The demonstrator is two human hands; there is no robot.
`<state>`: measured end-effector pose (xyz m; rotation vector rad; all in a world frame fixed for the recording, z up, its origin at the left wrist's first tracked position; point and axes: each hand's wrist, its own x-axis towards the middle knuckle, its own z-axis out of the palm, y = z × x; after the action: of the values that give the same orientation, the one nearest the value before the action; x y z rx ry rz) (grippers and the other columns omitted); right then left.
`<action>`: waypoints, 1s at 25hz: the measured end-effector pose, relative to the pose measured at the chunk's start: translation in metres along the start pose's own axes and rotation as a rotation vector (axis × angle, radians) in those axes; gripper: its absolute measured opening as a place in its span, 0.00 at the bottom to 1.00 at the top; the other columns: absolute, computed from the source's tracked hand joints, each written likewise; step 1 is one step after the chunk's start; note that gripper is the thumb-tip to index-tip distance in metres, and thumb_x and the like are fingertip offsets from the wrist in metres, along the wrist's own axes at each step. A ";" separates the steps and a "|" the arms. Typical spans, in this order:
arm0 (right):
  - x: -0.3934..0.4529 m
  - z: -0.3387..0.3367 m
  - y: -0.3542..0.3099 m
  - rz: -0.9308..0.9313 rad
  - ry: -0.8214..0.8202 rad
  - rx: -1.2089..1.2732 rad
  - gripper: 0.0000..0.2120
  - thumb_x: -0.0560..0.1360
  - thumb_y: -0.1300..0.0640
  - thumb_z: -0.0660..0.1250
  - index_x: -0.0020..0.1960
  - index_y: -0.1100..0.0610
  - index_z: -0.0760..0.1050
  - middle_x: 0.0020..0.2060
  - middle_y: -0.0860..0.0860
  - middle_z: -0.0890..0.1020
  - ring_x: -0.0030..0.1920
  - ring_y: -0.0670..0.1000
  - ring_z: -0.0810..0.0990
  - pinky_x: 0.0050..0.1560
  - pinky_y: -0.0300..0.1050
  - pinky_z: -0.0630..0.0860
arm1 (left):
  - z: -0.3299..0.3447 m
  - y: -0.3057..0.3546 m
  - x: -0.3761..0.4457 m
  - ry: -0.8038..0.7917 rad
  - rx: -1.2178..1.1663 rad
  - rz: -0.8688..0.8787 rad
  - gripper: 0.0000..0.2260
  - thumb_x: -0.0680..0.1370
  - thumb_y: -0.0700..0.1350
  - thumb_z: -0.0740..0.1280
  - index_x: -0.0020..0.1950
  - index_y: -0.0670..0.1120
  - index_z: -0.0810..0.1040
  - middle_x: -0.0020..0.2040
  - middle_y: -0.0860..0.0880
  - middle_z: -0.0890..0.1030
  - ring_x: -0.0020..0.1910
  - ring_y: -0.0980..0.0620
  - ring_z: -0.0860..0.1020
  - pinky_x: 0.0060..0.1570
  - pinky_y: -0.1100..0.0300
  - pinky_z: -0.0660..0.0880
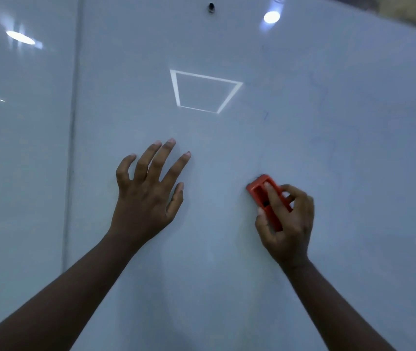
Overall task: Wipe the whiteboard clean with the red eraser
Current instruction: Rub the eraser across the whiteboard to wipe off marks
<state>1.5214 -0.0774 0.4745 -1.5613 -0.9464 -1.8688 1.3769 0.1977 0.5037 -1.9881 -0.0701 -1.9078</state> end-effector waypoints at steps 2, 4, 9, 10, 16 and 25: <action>-0.030 0.003 -0.030 -0.142 -0.077 0.086 0.23 0.76 0.51 0.72 0.69 0.56 0.81 0.57 0.60 0.80 0.51 0.59 0.76 0.51 0.56 0.74 | -0.001 0.001 0.001 -0.004 0.006 -0.003 0.25 0.86 0.52 0.58 0.84 0.50 0.66 0.84 0.43 0.64 0.82 0.42 0.65 0.75 0.38 0.59; -0.059 0.005 -0.056 -0.342 -0.165 0.110 0.23 0.73 0.48 0.74 0.67 0.51 0.82 0.57 0.55 0.78 0.49 0.56 0.78 0.48 0.54 0.73 | -0.001 0.001 0.001 -0.026 0.030 -0.009 0.26 0.86 0.53 0.57 0.85 0.50 0.63 0.85 0.43 0.60 0.84 0.42 0.61 0.75 0.36 0.57; -0.035 0.009 -0.043 -0.520 -0.169 -0.008 0.20 0.75 0.44 0.73 0.65 0.47 0.84 0.53 0.53 0.84 0.45 0.54 0.81 0.50 0.53 0.68 | -0.002 -0.001 0.003 -0.096 0.059 -0.029 0.31 0.86 0.56 0.54 0.87 0.46 0.54 0.87 0.42 0.51 0.86 0.41 0.51 0.80 0.32 0.52; -0.020 0.009 -0.035 -0.492 -0.140 -0.023 0.20 0.75 0.44 0.73 0.66 0.47 0.84 0.52 0.54 0.85 0.45 0.55 0.82 0.51 0.54 0.68 | -0.001 -0.001 0.003 -0.097 0.051 -0.028 0.31 0.86 0.55 0.54 0.87 0.45 0.54 0.87 0.42 0.52 0.86 0.41 0.52 0.80 0.32 0.52; 0.083 0.012 0.028 -0.223 0.105 -0.147 0.20 0.78 0.48 0.71 0.68 0.51 0.82 0.52 0.57 0.81 0.49 0.56 0.77 0.52 0.56 0.67 | 0.002 0.000 0.001 -0.057 0.030 -0.023 0.30 0.86 0.55 0.55 0.86 0.44 0.58 0.87 0.41 0.55 0.85 0.41 0.55 0.80 0.32 0.54; 0.099 0.019 0.018 -0.069 0.087 -0.042 0.24 0.76 0.50 0.73 0.72 0.52 0.79 0.50 0.59 0.78 0.48 0.60 0.75 0.48 0.54 0.70 | -0.003 -0.010 0.029 0.043 0.030 -0.053 0.28 0.81 0.50 0.59 0.80 0.41 0.69 0.83 0.42 0.66 0.81 0.41 0.66 0.72 0.37 0.61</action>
<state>1.5272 -0.0696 0.5760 -1.4757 -0.9391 -1.9990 1.3727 0.1999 0.5339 -1.9435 -0.1402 -1.9692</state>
